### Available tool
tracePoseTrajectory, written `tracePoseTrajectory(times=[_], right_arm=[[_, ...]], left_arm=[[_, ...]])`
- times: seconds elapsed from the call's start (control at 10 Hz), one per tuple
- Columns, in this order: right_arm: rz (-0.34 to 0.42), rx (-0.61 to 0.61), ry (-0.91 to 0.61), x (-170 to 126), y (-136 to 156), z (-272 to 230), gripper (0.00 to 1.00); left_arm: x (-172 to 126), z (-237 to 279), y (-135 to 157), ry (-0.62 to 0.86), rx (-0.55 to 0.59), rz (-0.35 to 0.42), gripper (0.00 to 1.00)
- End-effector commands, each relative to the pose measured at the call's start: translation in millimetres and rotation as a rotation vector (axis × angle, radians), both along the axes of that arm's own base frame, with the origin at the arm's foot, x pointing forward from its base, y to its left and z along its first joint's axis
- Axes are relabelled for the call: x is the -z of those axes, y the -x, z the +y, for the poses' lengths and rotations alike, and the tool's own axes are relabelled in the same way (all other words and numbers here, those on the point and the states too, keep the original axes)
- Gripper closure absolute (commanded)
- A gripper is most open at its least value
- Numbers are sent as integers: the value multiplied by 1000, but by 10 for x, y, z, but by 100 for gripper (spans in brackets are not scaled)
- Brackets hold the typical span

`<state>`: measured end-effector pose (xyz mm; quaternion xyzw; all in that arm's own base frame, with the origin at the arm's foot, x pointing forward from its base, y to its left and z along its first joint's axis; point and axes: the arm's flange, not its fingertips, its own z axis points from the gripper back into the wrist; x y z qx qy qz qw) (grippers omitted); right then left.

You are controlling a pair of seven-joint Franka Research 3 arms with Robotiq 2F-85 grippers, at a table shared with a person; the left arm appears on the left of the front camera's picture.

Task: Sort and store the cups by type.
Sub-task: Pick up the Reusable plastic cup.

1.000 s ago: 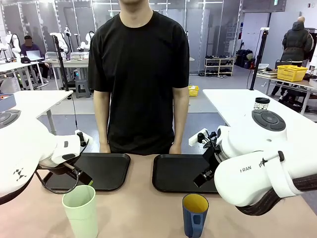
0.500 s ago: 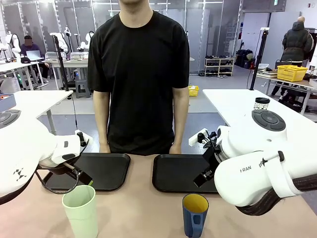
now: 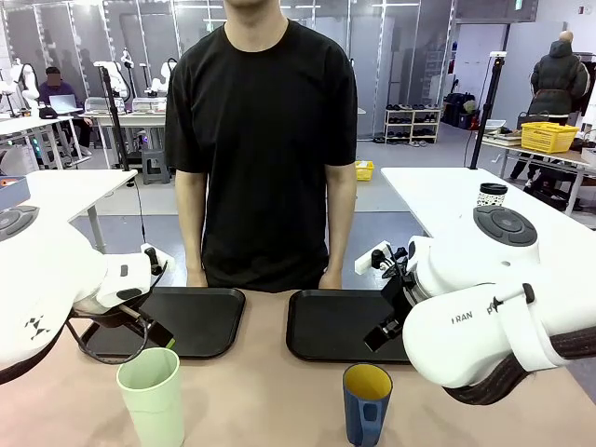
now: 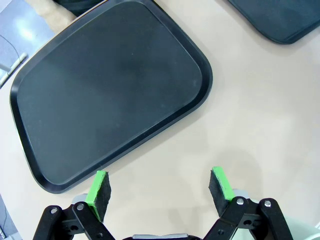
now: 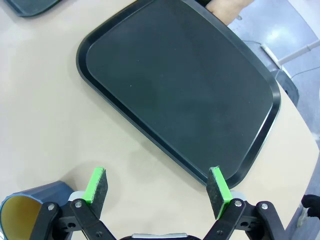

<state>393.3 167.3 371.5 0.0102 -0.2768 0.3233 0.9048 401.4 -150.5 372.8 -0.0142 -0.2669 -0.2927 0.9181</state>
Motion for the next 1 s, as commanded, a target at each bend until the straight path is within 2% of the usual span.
tracePoseTrajectory(times=[0.0, 0.1, 0.3, 0.5, 0.7, 0.8, 0.9], right_arm=[[-51, 57, 24, -232, 63, 30, 0], [-105, 92, 32, -539, 140, 67, 0], [-165, 125, 35, -1006, 313, 164, 0], [-232, 149, 54, -1382, 557, 222, 0], [-234, 215, 42, -1460, 665, 183, 0], [-246, 212, 29, -1462, 676, 176, 0], [-237, 149, 29, -1555, 651, 180, 0]], left_arm=[[-282, 51, 31, 19, 6, -43, 0], [-559, 44, 67, 30, -4, -95, 0], [-943, 39, 121, 54, -30, -134, 0], [-1224, 32, 239, 80, -12, -190, 0], [-1282, 54, 278, 90, 10, -183, 0], [-1287, 60, 276, 105, 24, -188, 0], [-1286, 65, 310, 92, 71, -181, 0]])
